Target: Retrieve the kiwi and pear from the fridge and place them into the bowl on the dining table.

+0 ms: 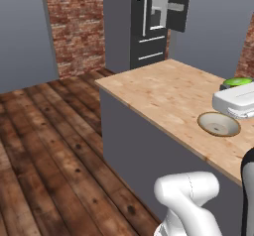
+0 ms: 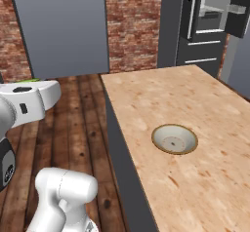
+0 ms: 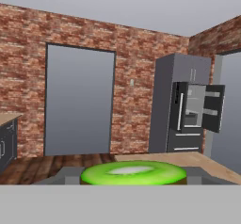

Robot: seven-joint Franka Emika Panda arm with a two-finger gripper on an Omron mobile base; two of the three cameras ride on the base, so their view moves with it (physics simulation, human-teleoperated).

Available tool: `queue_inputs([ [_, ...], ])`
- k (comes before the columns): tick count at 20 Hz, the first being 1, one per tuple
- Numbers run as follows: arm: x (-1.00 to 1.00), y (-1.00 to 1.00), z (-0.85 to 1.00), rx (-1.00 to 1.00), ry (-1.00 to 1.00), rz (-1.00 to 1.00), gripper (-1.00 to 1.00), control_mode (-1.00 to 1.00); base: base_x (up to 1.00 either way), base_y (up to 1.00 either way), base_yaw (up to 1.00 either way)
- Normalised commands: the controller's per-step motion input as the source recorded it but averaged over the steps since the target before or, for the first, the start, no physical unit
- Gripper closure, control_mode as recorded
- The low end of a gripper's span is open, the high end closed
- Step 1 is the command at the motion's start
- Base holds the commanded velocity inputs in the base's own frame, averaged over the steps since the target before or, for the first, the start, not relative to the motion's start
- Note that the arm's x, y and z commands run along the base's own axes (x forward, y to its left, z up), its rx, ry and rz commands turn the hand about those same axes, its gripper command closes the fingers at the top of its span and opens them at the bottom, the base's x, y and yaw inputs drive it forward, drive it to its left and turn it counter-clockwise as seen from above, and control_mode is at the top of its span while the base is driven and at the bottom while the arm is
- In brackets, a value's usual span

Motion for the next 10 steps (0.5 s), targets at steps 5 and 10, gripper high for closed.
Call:
queue_inputs([
  [5,0.0,0.0,0.0,0.0,0.0,0.0,1.0,1.0,0.0,-0.51,-0.18],
  [10,0.0,0.0,0.0,0.0,0.0,0.0,1.0,1.0,0.0,-0.49,-0.17],
])
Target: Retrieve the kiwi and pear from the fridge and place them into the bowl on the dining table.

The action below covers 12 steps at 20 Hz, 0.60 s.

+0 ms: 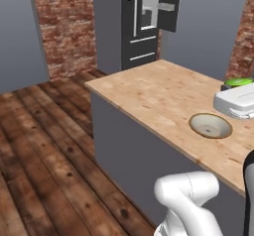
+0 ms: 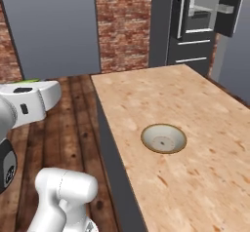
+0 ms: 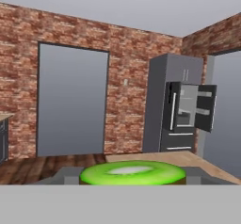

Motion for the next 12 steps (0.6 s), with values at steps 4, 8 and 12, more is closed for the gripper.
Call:
queue_inputs([
  [4,0.0,0.0,0.0,0.0,0.0,0.0,1.0,1.0,0.19,-0.07,-0.24],
  [8,0.0,0.0,0.0,0.0,0.0,0.0,1.0,1.0,0.4,0.0,-0.34],
  [12,0.0,0.0,0.0,0.0,0.0,0.0,1.0,1.0,0.4,0.0,-0.42],
])
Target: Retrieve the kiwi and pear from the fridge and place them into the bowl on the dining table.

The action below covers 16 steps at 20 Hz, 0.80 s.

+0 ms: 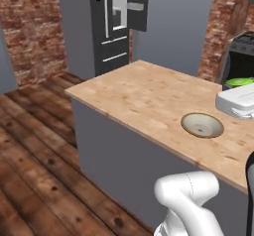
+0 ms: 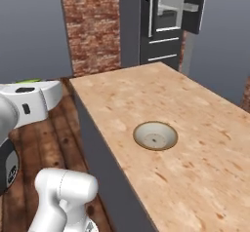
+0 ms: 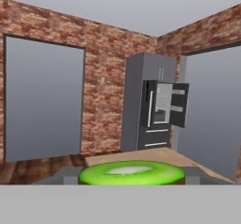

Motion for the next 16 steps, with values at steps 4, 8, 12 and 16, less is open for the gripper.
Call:
queue_inputs([
  [4,0.0,0.0,0.0,0.0,0.0,0.0,1.0,1.0,0.44,0.03,-0.45],
  [8,0.0,0.0,0.0,0.0,0.0,0.0,1.0,1.0,0.43,0.03,-0.46],
  [12,0.0,0.0,0.0,0.0,0.0,0.0,1.0,1.0,0.48,0.05,-0.46],
  [16,0.0,0.0,0.0,0.0,0.0,0.0,1.0,1.0,0.47,0.06,-0.47],
])
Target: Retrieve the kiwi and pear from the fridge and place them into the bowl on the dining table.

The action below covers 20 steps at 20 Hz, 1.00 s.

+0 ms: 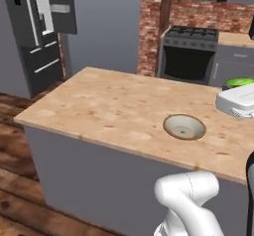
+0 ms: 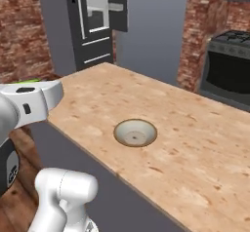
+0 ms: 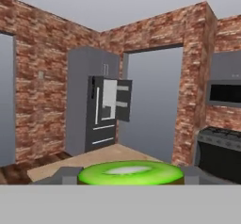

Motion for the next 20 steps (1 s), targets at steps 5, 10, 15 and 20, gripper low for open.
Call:
queue_inputs([
  [5,0.0,0.0,0.0,0.0,0.0,0.0,1.0,1.0,0.45,0.09,-0.51],
  [10,0.0,0.0,0.0,0.0,0.0,0.0,1.0,1.0,0.38,0.18,-0.56],
  [15,0.0,0.0,0.0,0.0,0.0,0.0,1.0,1.0,0.31,0.2,-0.56],
  [20,0.0,0.0,0.0,0.0,0.0,0.0,1.0,1.0,0.31,0.32,-0.51],
])
